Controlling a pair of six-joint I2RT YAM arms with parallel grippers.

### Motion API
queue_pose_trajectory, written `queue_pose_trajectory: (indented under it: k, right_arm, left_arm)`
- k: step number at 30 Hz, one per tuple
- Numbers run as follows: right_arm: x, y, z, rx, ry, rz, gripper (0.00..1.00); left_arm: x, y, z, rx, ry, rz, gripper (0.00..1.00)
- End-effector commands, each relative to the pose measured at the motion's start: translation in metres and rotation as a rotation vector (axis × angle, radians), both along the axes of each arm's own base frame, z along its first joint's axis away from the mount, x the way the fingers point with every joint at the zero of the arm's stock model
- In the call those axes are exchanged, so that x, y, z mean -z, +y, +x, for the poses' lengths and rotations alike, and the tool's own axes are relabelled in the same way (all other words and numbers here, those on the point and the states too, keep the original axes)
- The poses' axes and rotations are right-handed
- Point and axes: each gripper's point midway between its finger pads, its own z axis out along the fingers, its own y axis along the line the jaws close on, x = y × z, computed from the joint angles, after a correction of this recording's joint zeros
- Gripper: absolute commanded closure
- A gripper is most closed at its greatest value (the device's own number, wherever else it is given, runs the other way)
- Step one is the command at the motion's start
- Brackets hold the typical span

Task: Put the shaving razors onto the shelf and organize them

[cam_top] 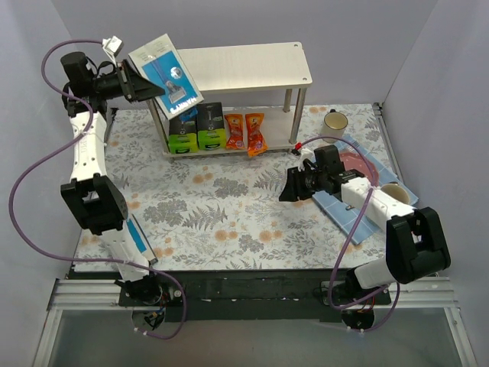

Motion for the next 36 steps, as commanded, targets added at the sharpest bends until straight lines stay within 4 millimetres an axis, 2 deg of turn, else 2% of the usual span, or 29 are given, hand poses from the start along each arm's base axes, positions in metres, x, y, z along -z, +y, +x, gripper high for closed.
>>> queue_pose_trajectory:
  k: [1, 2, 4, 8, 18, 21, 23, 30, 34, 36]
  right_arm:
    - [-0.003, -0.004, -0.009, -0.014, -0.045, 0.002, 0.55]
    - [-0.004, -0.005, -0.011, -0.014, -0.049, 0.004, 0.55]
    - [0.001, -0.008, -0.017, -0.011, -0.038, -0.003, 0.55]
    - [0.005, -0.012, -0.025, -0.01, -0.036, -0.01, 0.55]
    - [0.009, -0.02, -0.031, -0.002, -0.03, -0.026, 0.55]
    - [0.011, -0.023, -0.032, 0.003, -0.025, -0.033, 0.55]
    - [0.01, -0.023, -0.033, 0.001, -0.024, -0.033, 0.55]
    - [0.009, -0.024, -0.032, -0.006, -0.03, -0.041, 0.55]
    - [0.006, -0.026, -0.031, -0.011, -0.051, -0.049, 0.55]
    - [0.007, -0.028, -0.032, -0.012, -0.054, -0.055, 0.55]
  left_arm:
    - [-0.066, 0.009, -0.032, 0.228, -0.222, 0.081, 0.7]
    - [-0.057, 0.014, -0.018, 0.226, -0.209, 0.076, 0.69]
    - [-0.056, 0.018, -0.012, 0.214, -0.231, 0.091, 0.67]
    - [-0.041, 0.022, 0.004, 0.203, -0.21, 0.083, 0.66]
    - [-0.02, 0.026, 0.04, 0.151, -0.222, 0.066, 0.59]
    - [-0.014, 0.026, 0.054, 0.113, -0.213, 0.048, 0.48]
    - [-0.014, 0.024, 0.061, 0.086, -0.216, 0.04, 0.45]
    - [-0.018, 0.026, 0.076, 0.036, -0.269, 0.047, 0.26]
    - [-0.01, 0.028, 0.079, 0.036, -0.241, 0.039, 0.21]
    - [-0.014, 0.029, 0.081, 0.021, -0.26, 0.041, 0.19]
